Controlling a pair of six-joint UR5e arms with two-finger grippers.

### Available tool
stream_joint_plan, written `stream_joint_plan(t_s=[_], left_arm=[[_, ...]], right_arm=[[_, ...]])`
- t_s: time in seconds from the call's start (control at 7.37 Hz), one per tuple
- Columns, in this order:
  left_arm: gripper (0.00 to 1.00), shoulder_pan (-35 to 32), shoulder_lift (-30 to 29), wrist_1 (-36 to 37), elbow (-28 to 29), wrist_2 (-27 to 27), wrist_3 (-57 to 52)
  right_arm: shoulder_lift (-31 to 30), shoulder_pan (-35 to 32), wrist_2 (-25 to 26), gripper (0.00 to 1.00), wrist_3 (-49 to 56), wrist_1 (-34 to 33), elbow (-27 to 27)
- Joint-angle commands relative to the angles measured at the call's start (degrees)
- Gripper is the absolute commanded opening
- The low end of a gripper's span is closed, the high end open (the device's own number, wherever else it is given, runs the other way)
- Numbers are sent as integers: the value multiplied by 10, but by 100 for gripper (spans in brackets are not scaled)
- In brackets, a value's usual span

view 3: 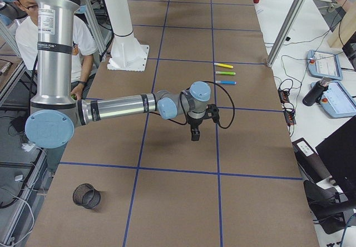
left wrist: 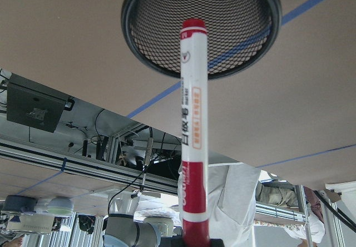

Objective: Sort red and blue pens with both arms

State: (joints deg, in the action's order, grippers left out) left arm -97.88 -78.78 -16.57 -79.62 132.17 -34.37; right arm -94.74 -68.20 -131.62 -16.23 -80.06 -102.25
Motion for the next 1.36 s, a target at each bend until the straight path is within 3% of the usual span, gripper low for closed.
stream_joint_plan(t_s=[0.0, 0.41, 0.68, 0.95, 1.22], left_arm=[[100, 1, -7, -24, 19, 18, 5], [100, 1, -49, -26, 19, 26, 4], [100, 1, -95, -86, 19, 88, 8], [100, 7, -108, -260, 18, 150, 35], [100, 8, -108, -479, 17, 150, 107]], right_arm=[[1, 0, 0, 100, 0, 0, 0], [6, 1, 0, 100, -1, 0, 2], [9, 0, 0, 100, 0, 1, 1], [24, 0, 1, 100, 0, 0, 6], [39, 1, 2, 100, -15, 0, 11]])
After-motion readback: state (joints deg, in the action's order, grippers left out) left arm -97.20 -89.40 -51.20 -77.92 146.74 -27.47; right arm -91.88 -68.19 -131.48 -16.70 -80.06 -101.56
